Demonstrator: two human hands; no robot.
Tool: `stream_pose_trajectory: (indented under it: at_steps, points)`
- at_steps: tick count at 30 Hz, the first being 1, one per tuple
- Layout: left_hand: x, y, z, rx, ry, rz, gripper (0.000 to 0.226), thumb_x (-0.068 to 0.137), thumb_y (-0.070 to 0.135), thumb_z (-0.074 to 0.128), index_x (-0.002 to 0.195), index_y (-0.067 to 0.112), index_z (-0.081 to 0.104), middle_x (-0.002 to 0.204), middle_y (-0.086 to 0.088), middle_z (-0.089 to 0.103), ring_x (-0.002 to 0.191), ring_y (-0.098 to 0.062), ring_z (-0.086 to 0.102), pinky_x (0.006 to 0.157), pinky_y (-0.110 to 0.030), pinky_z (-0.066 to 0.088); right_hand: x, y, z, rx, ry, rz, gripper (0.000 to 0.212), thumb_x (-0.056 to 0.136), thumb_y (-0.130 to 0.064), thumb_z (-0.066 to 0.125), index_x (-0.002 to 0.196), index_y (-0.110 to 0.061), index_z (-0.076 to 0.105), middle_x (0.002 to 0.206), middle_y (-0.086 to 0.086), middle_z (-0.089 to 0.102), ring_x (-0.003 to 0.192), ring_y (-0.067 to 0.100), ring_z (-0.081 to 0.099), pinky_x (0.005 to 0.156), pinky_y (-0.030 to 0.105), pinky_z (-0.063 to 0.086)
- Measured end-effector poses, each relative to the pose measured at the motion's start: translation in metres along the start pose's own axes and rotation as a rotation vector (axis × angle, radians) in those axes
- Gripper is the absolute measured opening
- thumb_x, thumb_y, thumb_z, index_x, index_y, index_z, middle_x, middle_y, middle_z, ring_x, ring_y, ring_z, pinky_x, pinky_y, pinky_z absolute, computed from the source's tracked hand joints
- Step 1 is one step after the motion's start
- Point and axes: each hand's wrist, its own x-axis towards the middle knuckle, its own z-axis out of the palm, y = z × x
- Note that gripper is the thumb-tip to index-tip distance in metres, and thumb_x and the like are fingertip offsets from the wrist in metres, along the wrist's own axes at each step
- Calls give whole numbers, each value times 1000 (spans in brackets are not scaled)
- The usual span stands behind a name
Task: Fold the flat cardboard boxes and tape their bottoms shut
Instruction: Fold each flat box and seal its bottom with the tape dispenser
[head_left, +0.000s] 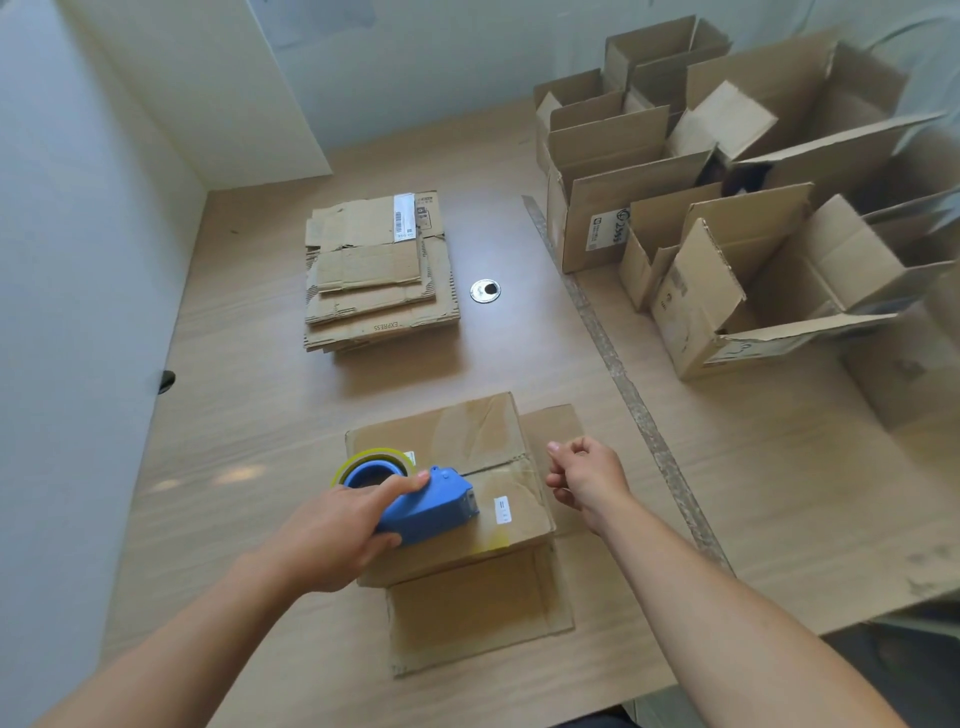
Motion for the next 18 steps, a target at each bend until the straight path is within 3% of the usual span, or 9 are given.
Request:
stream_pose_trajectory:
  at_steps: [5, 10, 15, 18]
  points:
    - [1, -3, 2, -4, -6, 12, 68, 99, 41, 51, 150, 53, 8, 139, 13, 51, 114, -21, 52, 90, -32, 43, -2, 2, 5, 33, 35, -40, 22, 96, -15, 63, 79, -15, 49, 66, 5, 56, 49, 12, 53, 48, 24, 40]
    - [2, -5, 6, -15, 10, 25, 68, 99, 41, 50, 149, 54, 6, 139, 14, 51, 112, -20, 52, 90, -32, 43, 0, -6, 0, -71, 81, -194, 23, 94, -19, 65, 76, -16, 51, 64, 2, 60, 52, 13, 56, 54, 30, 43]
    - [3, -7, 7, -28, 19, 19, 69, 98, 42, 52, 149, 55, 8, 139, 13, 51, 113, -21, 52, 92, -33, 44, 8, 8, 9, -124, 70, -123, 24, 94, -20, 66, 75, -16, 51, 67, 5, 62, 53, 17, 56, 52, 29, 44]
    - [4, -6, 7, -18, 18, 24, 68, 98, 42, 52, 149, 55, 7, 139, 12, 51, 113, -21, 52, 90, -32, 44, 12, 16, 18, -143, 65, -69, 24, 92, -26, 69, 74, -16, 55, 75, 7, 68, 61, 23, 62, 64, 41, 55]
